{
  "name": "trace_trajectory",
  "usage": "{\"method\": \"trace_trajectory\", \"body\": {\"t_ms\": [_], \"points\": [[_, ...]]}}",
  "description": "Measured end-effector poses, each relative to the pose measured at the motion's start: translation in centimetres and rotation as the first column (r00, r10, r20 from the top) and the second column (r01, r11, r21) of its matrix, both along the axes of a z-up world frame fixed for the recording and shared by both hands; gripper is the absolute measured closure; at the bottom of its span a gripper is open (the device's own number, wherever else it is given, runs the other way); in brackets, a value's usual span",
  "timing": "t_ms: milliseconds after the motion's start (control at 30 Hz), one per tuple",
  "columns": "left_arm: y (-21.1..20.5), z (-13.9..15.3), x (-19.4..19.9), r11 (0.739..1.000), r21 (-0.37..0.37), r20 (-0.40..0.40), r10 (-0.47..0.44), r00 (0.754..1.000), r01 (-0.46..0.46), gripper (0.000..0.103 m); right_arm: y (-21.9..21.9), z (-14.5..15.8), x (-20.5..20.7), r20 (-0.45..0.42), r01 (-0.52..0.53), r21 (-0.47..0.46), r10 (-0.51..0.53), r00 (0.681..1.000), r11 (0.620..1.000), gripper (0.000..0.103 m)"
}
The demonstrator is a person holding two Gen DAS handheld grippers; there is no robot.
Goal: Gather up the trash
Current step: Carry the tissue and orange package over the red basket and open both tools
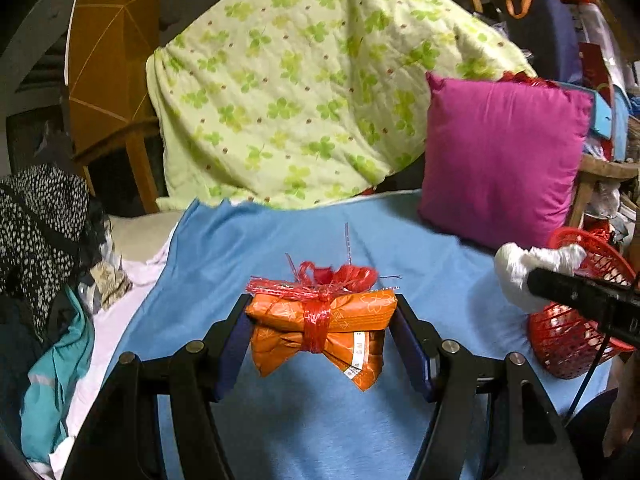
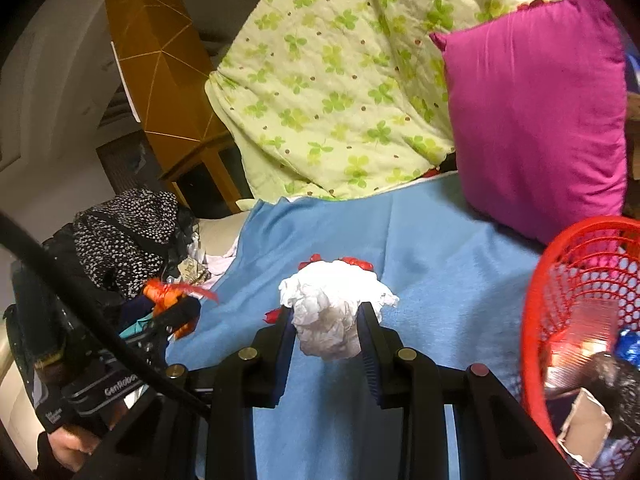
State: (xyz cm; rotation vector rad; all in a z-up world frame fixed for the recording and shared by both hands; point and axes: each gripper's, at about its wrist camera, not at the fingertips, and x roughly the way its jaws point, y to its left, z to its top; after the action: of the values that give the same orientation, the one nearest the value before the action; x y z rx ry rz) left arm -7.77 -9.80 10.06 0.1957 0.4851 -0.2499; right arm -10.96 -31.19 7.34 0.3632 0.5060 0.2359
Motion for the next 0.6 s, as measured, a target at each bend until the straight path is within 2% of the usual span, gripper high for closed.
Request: {"method": "trace_trajectory", "body": {"t_ms": [100,600], "points": [[-0.8,1.0,-0.8,1.000,0.008,0.023,-0.017,1.000,0.017,0.034,-0.4,0.7,-1.4,0.015,0.017,-0.022,-0.017,1.000,1.000,0.070],[-4.5,3.9,-3.7,0.996,0.045,0.080,-0.085,0.993,0.082,0.034,-4.1,3.6,-6.5,0.075,0.082,-0.007,-0.081,0.994,0.997,0.070]]}}
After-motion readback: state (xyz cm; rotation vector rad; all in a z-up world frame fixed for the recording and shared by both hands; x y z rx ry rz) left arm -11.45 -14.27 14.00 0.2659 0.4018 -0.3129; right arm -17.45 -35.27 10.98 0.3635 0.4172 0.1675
